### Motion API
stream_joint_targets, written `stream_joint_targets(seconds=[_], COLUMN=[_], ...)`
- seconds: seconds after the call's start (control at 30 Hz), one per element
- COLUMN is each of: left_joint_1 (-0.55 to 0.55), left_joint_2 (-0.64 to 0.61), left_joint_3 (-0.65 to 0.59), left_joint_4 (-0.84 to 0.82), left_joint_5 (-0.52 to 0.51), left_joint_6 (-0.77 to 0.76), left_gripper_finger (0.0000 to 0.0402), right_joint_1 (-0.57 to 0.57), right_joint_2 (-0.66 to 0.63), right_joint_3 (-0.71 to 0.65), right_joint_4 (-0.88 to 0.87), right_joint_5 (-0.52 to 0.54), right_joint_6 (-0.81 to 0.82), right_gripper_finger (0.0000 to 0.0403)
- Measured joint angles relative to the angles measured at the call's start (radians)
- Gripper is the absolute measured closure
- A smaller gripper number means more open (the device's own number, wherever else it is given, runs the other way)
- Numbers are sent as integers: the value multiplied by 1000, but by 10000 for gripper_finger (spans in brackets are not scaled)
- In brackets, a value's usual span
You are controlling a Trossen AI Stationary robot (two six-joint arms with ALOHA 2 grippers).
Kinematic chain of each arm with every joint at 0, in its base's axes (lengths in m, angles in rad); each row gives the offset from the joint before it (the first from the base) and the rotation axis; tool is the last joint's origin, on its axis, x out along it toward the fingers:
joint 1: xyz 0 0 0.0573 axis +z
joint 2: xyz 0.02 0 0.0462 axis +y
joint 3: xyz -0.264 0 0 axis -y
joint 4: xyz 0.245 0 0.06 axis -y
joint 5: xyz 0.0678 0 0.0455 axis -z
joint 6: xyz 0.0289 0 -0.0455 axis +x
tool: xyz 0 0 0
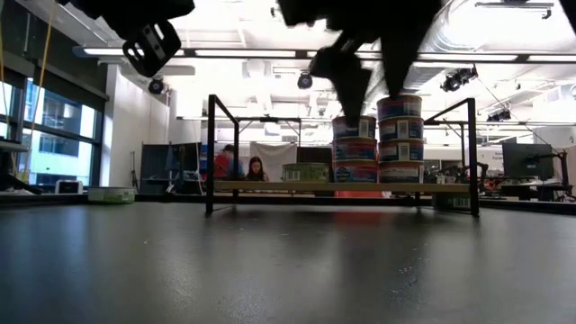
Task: Stack canned seafood by type on shelf
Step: Move the green tuna can to the center of the table
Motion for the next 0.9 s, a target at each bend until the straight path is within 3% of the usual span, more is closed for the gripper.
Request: stream_joint_targets(seconds=[0.2, 0.37, 0.47, 0.6, 0.67, 0.77, 0.9], left_joint_1=[39, 80, 81, 38, -10, -111, -282], left_joint_2=[-2, -49, -87, -107, -102, -98, -99], left_joint_3=[0, 36, 92, 206, 245, 258, 258], left_joint_4=[110, 75, -100, -496, -673, -798, -863], left_joint_5=[58, 137, 159, 148, 144, 147, 120], left_joint_6=[24, 46, 109, 106, 49, -82, -292], left_gripper_finger=[402, 402, 401, 401, 402, 402, 401], right_joint_1=[133, 229, 289, 367, 401, 434, 443], right_joint_2=[-1, -77, -154, -264, -307, -349, -357], right_joint_3=[-11, -209, -390, -593, -658, -721, -737], right_joint_4=[-75, -17, 43, 185, 271, 452, 654], right_joint_5=[0, -18, -59, -128, -139, -126, 6], right_joint_6=[32, 150, 284, 534, 664, 775, 839], right_gripper_finger=[91, 91, 91, 91, 91, 91, 91])
